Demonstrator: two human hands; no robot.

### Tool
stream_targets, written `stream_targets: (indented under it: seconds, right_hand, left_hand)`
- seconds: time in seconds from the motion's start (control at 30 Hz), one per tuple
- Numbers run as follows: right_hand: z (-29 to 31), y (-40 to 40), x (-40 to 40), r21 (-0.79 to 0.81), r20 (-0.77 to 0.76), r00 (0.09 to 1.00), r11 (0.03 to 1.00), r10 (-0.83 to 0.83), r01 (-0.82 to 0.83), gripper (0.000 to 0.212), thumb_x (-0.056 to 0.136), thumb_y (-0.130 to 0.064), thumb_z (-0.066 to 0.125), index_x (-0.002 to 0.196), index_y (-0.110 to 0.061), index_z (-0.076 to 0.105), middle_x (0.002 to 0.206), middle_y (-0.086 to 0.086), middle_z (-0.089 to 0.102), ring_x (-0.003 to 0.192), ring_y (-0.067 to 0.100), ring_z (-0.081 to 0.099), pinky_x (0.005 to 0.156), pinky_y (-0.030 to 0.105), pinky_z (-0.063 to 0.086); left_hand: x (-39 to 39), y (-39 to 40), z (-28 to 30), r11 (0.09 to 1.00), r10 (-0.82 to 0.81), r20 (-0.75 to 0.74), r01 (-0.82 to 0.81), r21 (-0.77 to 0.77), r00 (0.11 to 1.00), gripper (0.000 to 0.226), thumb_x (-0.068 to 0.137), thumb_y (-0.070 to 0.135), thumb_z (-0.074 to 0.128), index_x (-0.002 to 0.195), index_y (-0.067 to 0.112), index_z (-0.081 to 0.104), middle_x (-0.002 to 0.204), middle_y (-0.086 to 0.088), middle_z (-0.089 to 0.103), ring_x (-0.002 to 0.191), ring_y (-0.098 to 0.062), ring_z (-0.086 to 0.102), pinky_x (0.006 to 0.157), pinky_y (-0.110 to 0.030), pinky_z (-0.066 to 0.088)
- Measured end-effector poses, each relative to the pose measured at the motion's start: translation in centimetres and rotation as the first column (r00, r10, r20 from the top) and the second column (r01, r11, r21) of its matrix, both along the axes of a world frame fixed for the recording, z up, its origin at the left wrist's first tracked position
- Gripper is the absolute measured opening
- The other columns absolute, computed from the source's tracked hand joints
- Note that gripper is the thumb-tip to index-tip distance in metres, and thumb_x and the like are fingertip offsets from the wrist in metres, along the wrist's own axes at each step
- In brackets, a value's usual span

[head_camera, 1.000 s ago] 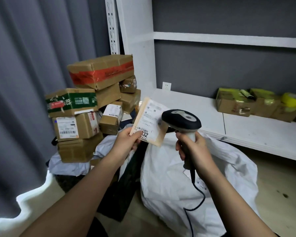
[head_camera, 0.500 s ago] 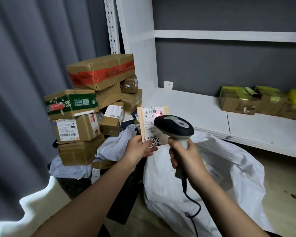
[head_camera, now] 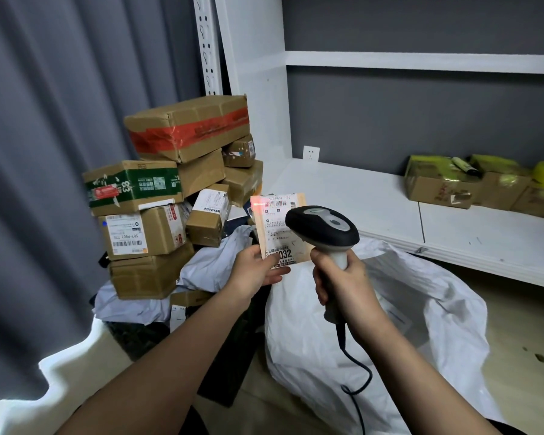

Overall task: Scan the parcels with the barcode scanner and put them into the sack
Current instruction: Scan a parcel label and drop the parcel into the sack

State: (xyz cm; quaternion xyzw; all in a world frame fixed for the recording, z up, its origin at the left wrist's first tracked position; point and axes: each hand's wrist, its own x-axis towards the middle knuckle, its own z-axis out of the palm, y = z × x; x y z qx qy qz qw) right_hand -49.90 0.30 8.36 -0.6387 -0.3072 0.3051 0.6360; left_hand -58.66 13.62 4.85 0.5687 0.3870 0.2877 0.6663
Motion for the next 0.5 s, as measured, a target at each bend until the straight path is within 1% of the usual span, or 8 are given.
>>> stream_targets:
  seconds: [0.07,0.2,0.3,0.4,0.5]
  right_hand:
    - [0.0,0.0,0.1,-0.005,-0.002,1.000,1.000,0.002,-0.002,0.017,0.094,-0.024,0.058,0.086,-0.014,0.048,0.055,-0.001,0.049,0.042,0.016,0.040,0.045,0.028,0.026]
    - [-0.1,0.0,0.1,-0.006,-0.017,1.000,1.000,-0.006,0.006,0.016,0.094,-0.024,0.059,0.086,-0.014,0.050,0.054,-0.001,0.049,0.041,0.015,0.040,0.045,0.027,0.025]
    - [-0.2,0.0,0.2,0.002,-0.030,1.000,1.000,-0.009,0.009,0.014,0.094,-0.024,0.059,0.088,-0.014,0.052,0.054,-0.001,0.050,0.040,0.015,0.040,0.046,0.028,0.026]
    - [-0.5,0.1,0.4,0.015,-0.059,0.998,1.000,-0.006,0.007,0.012,0.094,-0.024,0.060,0.094,-0.013,0.054,0.054,-0.001,0.051,0.039,0.014,0.039,0.049,0.030,0.026]
    - [-0.5,0.0,1.2,0.025,-0.075,0.997,0.999,-0.027,0.029,0.011,0.093,-0.021,0.061,0.095,-0.016,0.052,0.055,0.000,0.053,0.037,0.014,0.038,0.049,0.030,0.026]
  left_hand:
    - [0.0,-0.1,0.0,1.000,0.000,0.006,0.000,-0.003,1.000,0.016,0.097,0.007,0.052,0.113,0.011,0.057,0.097,-0.005,0.070,0.063,-0.009,0.071,0.062,-0.021,0.056]
    - [-0.1,-0.1,0.2,1.000,0.003,0.009,-0.003,-0.006,1.000,0.012,0.097,0.009,0.053,0.104,0.019,0.056,0.090,0.002,0.069,0.065,-0.009,0.072,0.065,-0.022,0.057]
    - [-0.1,-0.1,0.2,1.000,-0.002,0.012,0.002,-0.003,1.000,0.012,0.097,0.008,0.053,0.103,0.019,0.056,0.089,0.002,0.070,0.066,-0.009,0.072,0.067,-0.024,0.057]
    - [-0.1,-0.2,0.1,1.000,-0.015,0.003,0.015,0.002,1.000,0.013,0.097,0.008,0.054,0.097,0.021,0.056,0.087,0.003,0.069,0.065,-0.009,0.071,0.067,-0.024,0.057]
    - [0.0,0.0,-0.3,1.000,-0.024,-0.004,0.024,-0.006,1.000,0.015,0.097,0.007,0.053,0.094,0.021,0.057,0.089,0.002,0.069,0.064,-0.009,0.071,0.065,-0.023,0.057]
